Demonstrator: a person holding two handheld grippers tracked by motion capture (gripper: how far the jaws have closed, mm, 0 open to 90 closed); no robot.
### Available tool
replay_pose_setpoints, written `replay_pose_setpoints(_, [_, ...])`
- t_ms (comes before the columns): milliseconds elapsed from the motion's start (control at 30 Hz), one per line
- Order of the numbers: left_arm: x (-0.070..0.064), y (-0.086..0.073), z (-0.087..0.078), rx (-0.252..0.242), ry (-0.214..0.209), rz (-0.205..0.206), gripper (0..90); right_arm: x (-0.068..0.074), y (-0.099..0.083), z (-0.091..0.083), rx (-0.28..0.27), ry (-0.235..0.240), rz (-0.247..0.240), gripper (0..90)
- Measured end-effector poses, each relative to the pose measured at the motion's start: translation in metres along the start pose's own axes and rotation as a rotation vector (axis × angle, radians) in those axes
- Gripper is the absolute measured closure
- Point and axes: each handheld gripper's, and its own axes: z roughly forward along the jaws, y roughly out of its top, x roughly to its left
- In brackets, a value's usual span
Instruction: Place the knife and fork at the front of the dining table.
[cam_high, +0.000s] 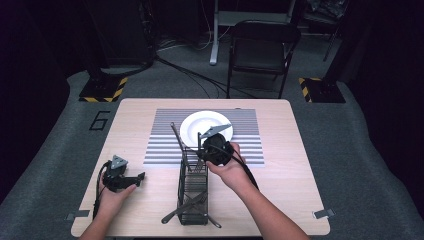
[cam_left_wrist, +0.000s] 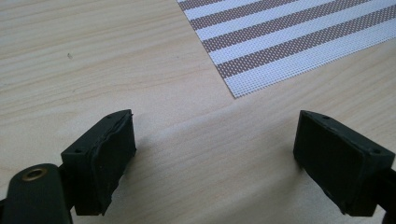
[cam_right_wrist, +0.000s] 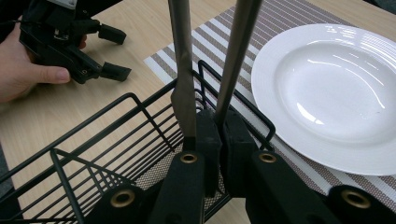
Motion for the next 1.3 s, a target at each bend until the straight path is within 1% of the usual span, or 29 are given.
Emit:
replay_pose_setpoints(67, [0.0, 0.0, 0.0, 0.0, 0.0, 0.0, 12.7, 0.0, 0.002, -0.003, -0.002, -0.003, -0.01, 87.3])
replay_pose_setpoints(133, [0.0, 0.0, 0.0, 0.0, 0.0, 0.0, 12.7, 0.0, 0.003, -0.004, 0.002, 0.001, -0.001, 87.3])
replay_pose_setpoints(167, [0.0, 0.0, 0.0, 0.0, 0.0, 0.0, 12.7, 0.0, 0.004, -0.005, -0.002, 0.004, -0.015, 87.3])
replay_pose_setpoints(200, [0.0, 0.0, 0.0, -0.001, 0.0, 0.0, 12.7, 0.001, 0.006, -0.007, 0.004, 0.008, -0.006, 87.3])
replay_pose_setpoints(367, [0.0, 0.0, 0.0, 0.0, 0.0, 0.0, 12.7, 0.004, 0.013, -0.017, 0.005, 0.028, -0.02, 87.2])
replay_pose_setpoints(400, [0.0, 0.0, 0.0, 0.0, 0.0, 0.0, 12.7, 0.004, 0.013, -0.017, 0.005, 0.028, -0.02, 87.2])
replay_pose_setpoints(433, [0.0, 0.0, 0.0, -0.001, 0.0, -0.001, 12.7, 0.005, 0.017, -0.021, 0.006, 0.025, -0.04, 87.2])
replay_pose_setpoints(467, [0.0, 0.0, 0.0, -0.001, 0.0, -0.001, 12.7, 0.006, 0.019, -0.023, 0.011, 0.024, -0.032, 87.2])
replay_pose_setpoints(633, [0.0, 0.0, 0.0, 0.0, 0.0, -0.001, 12.7, 0.007, 0.026, -0.034, 0.011, 0.018, -0.046, 87.2])
replay_pose_setpoints(700, [0.0, 0.0, 0.0, 0.0, 0.0, 0.0, 12.7, 0.006, 0.028, -0.038, 0.012, 0.021, -0.036, 87.2])
replay_pose_setpoints(733, [0.0, 0.0, 0.0, 0.0, 0.0, -0.001, 12.7, 0.005, 0.029, -0.041, 0.011, 0.024, -0.044, 87.2])
replay_pose_setpoints(900, [0.0, 0.0, 0.0, -0.003, 0.002, 0.002, 12.7, 0.004, 0.034, -0.049, 0.001, 0.027, -0.031, 87.2])
replay_pose_setpoints(933, [0.0, 0.0, 0.0, -0.002, 0.002, 0.001, 12.7, 0.004, 0.037, -0.052, -0.003, 0.025, -0.044, 87.2])
replay_pose_setpoints(1000, [0.0, 0.0, 0.0, -0.002, 0.002, 0.001, 12.7, 0.003, 0.039, -0.056, -0.01, 0.024, -0.051, 87.2])
replay_pose_setpoints(1133, [0.0, 0.0, 0.0, -0.002, 0.002, 0.001, 12.7, 0.002, 0.043, -0.063, -0.008, 0.025, -0.037, 87.2])
replay_pose_setpoints(1233, [0.0, 0.0, 0.0, -0.001, 0.001, 0.0, 12.7, -0.001, 0.045, -0.069, -0.016, 0.022, -0.038, 87.2])
replay_pose_setpoints(1300, [0.0, 0.0, 0.0, -0.001, 0.002, 0.0, 12.7, -0.004, 0.045, -0.073, -0.022, 0.019, -0.029, 87.2])
